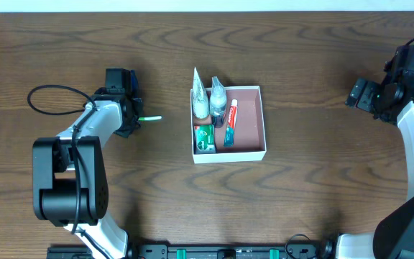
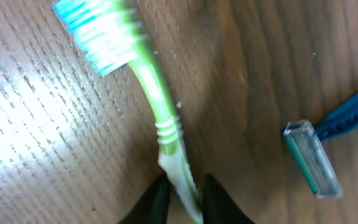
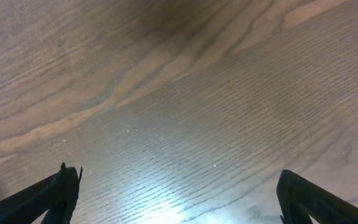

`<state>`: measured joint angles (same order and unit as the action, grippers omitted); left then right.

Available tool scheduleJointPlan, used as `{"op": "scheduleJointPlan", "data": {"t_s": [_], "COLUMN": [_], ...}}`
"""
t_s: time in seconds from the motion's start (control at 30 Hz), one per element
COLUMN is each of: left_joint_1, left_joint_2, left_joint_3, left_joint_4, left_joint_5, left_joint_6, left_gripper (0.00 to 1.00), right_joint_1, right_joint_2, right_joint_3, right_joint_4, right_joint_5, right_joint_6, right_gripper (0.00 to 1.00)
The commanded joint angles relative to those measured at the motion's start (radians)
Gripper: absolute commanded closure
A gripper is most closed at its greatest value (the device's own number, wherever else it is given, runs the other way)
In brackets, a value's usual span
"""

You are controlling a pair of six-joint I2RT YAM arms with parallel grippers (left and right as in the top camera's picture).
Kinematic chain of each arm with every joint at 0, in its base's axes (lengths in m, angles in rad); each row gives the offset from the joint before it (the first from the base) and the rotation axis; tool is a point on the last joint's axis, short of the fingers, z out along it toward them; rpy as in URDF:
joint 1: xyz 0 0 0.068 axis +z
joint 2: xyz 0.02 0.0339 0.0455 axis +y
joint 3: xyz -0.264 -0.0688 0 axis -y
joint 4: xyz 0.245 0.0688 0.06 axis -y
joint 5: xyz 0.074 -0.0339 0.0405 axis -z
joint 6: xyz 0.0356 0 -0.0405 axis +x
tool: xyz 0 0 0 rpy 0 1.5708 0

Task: Pack container
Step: 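Lift the toothbrush upright and carry it toward the box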

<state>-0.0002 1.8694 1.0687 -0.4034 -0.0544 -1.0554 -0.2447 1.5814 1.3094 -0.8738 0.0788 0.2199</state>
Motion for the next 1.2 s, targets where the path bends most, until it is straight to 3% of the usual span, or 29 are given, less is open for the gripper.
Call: {"op": "scheduleJointPlan", "data": {"t_s": [0.0, 0.3, 0.63, 0.9, 1.17], "left_joint_1": [-0.001, -0.001, -0.001, -0.001, -0.035], "left_joint_2": [0.041, 0.041, -0.04, -0.308, -0.62], "left_joint_3": [-0.035, -0.035, -0.009, 0.029, 0.029], "left_joint_4": [-0.059, -0.162, -0.089, -0.124, -0.161], "left_joint_5": [0.047, 0.058, 0.291, 0.301, 0.301], "left_joint_6": [0.077, 0.243, 0.531, 0.739, 0.845], "left_gripper": [0.85, 0.95, 0.94, 0.94, 0.94], "right_joint_1": [-0.005, -0.005, -0.005, -0.005, -0.005], "right_joint_2": [0.008, 0.008, 0.008, 0.008, 0.008], "right_joint_3": [-0.001, -0.001, -0.001, -0.001, -0.001], "right_joint_4": [-0.001, -0.001, -0.001, -0.001, -0.001], "right_joint_5": [0.003, 0.003, 0.003, 0.003, 0.003], "right_joint_6": [0.011, 0.011, 0.011, 0.011, 0.011], "right_gripper": [0.01, 0.01, 0.01, 0.01, 0.01]}}
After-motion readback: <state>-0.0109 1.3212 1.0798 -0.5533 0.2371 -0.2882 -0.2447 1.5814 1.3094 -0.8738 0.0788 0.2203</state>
